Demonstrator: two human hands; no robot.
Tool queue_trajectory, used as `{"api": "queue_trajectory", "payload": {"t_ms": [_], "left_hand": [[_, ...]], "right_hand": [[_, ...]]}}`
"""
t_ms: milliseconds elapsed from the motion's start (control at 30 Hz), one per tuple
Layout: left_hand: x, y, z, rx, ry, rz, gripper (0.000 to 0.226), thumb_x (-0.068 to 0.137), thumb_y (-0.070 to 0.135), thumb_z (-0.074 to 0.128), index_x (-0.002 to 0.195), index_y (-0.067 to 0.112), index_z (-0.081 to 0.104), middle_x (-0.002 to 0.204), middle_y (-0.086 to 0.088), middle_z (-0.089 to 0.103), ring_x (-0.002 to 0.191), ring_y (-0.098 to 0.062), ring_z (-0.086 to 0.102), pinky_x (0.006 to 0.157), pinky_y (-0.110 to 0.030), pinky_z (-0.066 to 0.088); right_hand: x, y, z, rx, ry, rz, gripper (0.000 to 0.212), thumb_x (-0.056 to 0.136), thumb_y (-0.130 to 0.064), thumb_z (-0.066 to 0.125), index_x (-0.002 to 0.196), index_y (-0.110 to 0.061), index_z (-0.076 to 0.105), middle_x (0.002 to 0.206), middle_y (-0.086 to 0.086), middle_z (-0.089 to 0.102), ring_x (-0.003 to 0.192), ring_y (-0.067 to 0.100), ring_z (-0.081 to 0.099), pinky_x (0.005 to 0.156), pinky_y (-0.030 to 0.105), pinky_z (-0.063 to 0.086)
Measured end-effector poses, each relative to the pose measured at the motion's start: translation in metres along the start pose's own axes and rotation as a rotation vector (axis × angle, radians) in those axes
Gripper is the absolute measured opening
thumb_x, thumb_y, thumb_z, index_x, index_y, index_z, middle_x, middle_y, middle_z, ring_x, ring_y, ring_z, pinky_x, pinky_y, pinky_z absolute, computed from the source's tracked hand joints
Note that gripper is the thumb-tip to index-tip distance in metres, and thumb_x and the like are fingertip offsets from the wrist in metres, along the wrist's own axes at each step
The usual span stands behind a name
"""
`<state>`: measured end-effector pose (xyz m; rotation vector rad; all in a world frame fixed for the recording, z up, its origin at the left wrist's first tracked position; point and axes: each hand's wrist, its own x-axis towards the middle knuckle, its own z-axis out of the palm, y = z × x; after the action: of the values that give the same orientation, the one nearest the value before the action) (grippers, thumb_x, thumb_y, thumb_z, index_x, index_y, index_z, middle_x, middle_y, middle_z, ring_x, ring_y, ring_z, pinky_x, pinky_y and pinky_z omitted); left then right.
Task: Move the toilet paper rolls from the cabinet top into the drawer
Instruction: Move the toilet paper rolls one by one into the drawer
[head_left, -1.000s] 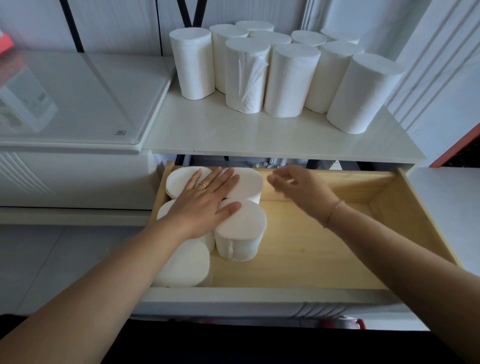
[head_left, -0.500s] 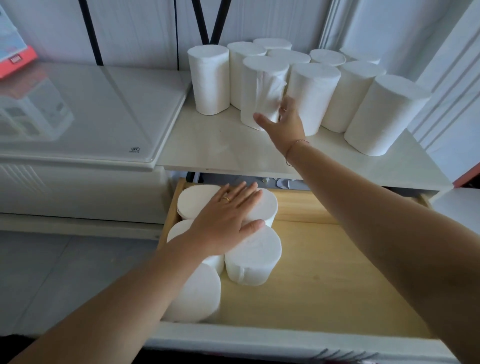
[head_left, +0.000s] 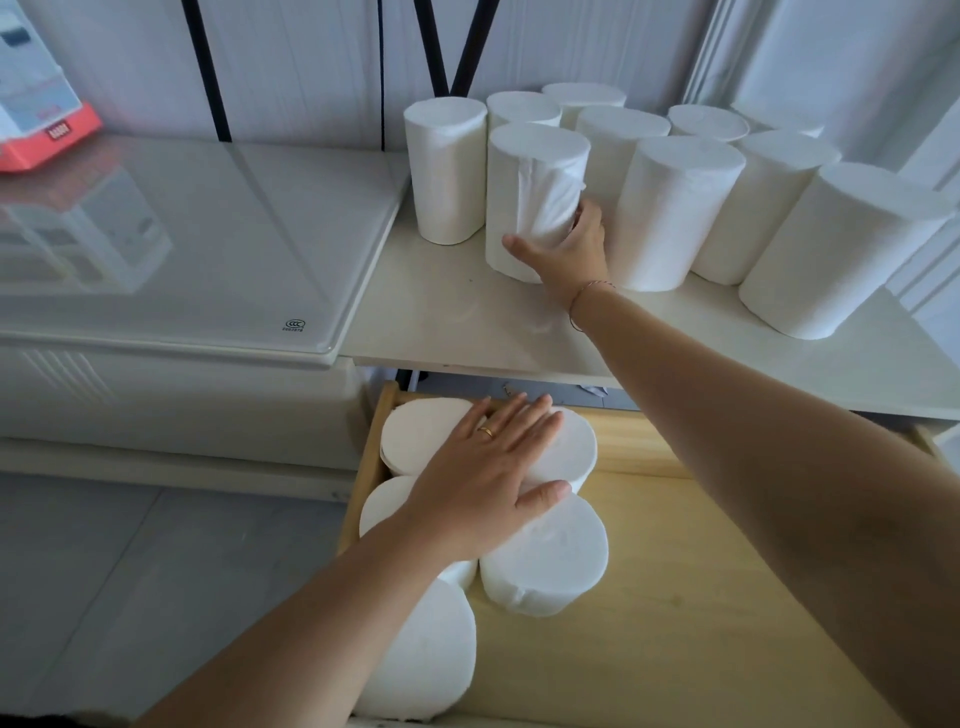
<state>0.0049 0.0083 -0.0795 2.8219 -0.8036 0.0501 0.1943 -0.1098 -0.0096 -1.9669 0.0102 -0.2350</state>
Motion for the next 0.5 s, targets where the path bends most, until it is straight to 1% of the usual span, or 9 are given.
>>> {"api": "queue_trajectory", "payload": {"t_ms": [100, 167, 267, 400, 500], "left_hand": [[0.000, 0.000, 0.000, -0.004, 0.000, -0.003, 0.070, 0.090, 0.063, 0.004, 0.150, 0.027, -0.004, 0.156, 0.011, -0.012, 0.142, -0.005, -0.017, 0.115, -0.032, -0.011], [0.000, 0.000, 0.000, -0.011, -0.002, -0.006, 0.070, 0.090, 0.064, 0.004, 0.150, 0.027, -0.003, 0.156, 0.011, -0.012, 0.142, -0.005, -0.017, 0.115, -0.032, -0.012], [0.000, 0.000, 0.001, -0.007, -0.003, -0.002, 0.069, 0.091, 0.063, 0.005, 0.150, 0.027, -0.003, 0.157, 0.010, -0.011, 0.142, -0.005, -0.017, 0.116, -0.032, -0.011], [0.000, 0.000, 0.000, 0.018, 0.005, 0.002, 0.069, 0.091, 0.062, 0.006, 0.150, 0.026, 0.000, 0.158, 0.008, -0.006, 0.143, -0.008, -0.013, 0.116, -0.033, -0.009], [0.000, 0.001, 0.000, 0.028, -0.001, -0.004, 0.069, 0.091, 0.061, 0.004, 0.150, 0.026, -0.001, 0.159, 0.008, -0.006, 0.143, -0.008, -0.012, 0.115, -0.031, -0.011]], "right_hand": [[0.008, -0.002, 0.002, 0.075, -0.046, 0.011, 0.094, 0.066, -0.035, 0.085, 0.140, -0.012, 0.030, 0.129, -0.002, 0.045, 0.118, 0.016, 0.045, 0.091, 0.026, 0.038], [0.012, -0.004, 0.000, 0.108, -0.052, 0.010, 0.094, 0.065, -0.031, 0.087, 0.139, -0.013, 0.032, 0.123, -0.005, 0.046, 0.112, 0.013, 0.046, 0.090, 0.026, 0.039], [0.011, -0.002, -0.006, 0.106, -0.071, -0.007, 0.090, 0.061, -0.031, 0.089, 0.134, -0.015, 0.038, 0.123, -0.004, 0.051, 0.112, 0.015, 0.050, 0.094, 0.030, 0.044], [-0.010, 0.004, -0.023, 0.078, -0.147, -0.035, 0.089, 0.060, -0.033, 0.089, 0.132, -0.017, 0.039, 0.124, -0.002, 0.055, 0.115, 0.017, 0.052, 0.096, 0.033, 0.045], [-0.033, 0.007, -0.044, 0.103, -0.209, -0.033, 0.086, 0.061, -0.026, 0.090, 0.132, -0.014, 0.042, 0.126, 0.002, 0.059, 0.118, 0.020, 0.056, 0.102, 0.040, 0.046]]}}
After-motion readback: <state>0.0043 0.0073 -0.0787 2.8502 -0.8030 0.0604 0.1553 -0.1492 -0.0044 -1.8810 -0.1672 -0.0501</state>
